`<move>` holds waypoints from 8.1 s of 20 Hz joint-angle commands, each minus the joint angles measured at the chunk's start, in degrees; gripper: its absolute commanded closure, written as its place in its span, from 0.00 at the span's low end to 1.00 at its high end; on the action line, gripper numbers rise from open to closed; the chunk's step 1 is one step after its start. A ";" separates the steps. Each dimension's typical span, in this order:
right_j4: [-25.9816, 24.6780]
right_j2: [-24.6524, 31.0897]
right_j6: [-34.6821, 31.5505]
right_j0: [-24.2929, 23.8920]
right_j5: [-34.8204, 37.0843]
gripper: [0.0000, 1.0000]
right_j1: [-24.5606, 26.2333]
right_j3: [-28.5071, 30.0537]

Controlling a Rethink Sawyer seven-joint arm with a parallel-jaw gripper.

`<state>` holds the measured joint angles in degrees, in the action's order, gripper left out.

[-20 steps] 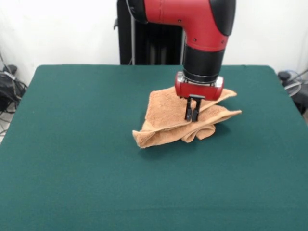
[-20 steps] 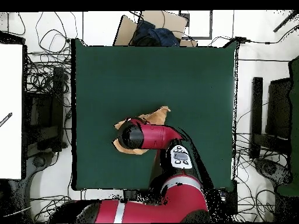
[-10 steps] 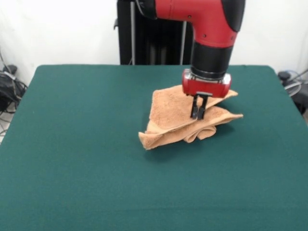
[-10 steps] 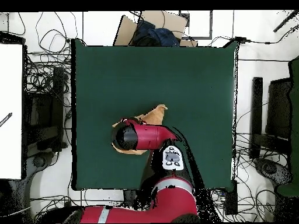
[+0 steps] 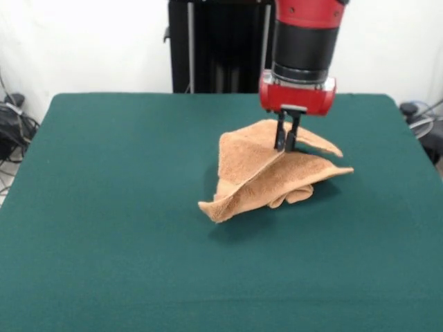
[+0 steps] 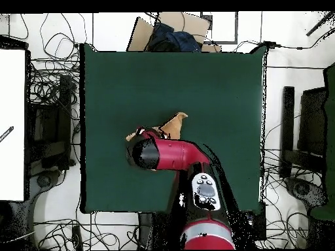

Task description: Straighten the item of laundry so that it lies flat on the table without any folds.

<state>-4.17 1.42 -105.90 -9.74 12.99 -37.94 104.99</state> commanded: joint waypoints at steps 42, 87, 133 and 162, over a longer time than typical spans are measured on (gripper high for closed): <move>-5.57 33.49 9.59 -32.32 41.75 1.00 -19.68 1.74; -8.95 26.96 1.29 -26.83 37.57 1.00 -35.02 9.10; -16.41 11.15 -3.70 -12.85 14.04 1.00 -3.37 -0.82; -14.91 7.17 -3.91 -9.62 9.05 0.00 4.91 -3.69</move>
<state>-17.54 9.60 -102.47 -20.73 27.13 -37.78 104.04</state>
